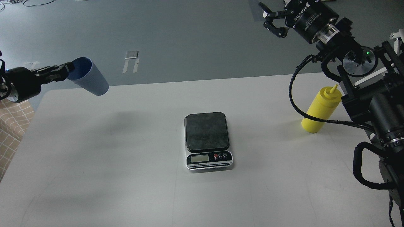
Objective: Pour seasoning into cup on scale with both arms
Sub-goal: 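Lift the blue cup with the left gripper toward the scale, then lower the blue cup onto the scale and open the left gripper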
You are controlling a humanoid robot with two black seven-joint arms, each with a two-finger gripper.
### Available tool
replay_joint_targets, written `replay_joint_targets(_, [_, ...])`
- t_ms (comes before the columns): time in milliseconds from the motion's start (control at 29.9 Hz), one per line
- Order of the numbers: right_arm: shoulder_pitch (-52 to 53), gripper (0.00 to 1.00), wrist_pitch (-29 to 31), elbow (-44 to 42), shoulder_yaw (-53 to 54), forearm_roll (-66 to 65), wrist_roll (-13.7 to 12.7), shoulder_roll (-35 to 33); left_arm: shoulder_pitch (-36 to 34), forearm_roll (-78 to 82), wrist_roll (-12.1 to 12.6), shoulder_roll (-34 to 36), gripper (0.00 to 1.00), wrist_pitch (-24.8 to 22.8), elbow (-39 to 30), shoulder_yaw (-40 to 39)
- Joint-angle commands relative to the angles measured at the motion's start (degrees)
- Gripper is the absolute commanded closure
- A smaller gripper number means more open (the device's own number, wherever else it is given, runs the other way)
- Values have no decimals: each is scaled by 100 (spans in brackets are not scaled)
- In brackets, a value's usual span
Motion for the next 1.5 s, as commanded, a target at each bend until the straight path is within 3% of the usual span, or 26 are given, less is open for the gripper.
replay_joint_targets(0, [0,1,0,1,9,0,0,2,-275,9,1,-54,100,-205,-416,-4])
replay_joint_targets(301, [17,1,0,-8,26,0,8,2,-512,106,1,-844,100,-573,-1023,23])
replay_joint_targets(601, [17,1,0,-17,35,9,26,2,-644,1072,1,-1863,100,-698,-1085,225])
replay_joint_targets(1002, [26,1,0,-26,53,17,44,-7,-574,1942,1,-2611,100,-680,-1006,647])
replay_joint_targets(1470, [26,1,0,-35,53,26,44,-7,-460,2488,1,-2928,100,-627,-760,805])
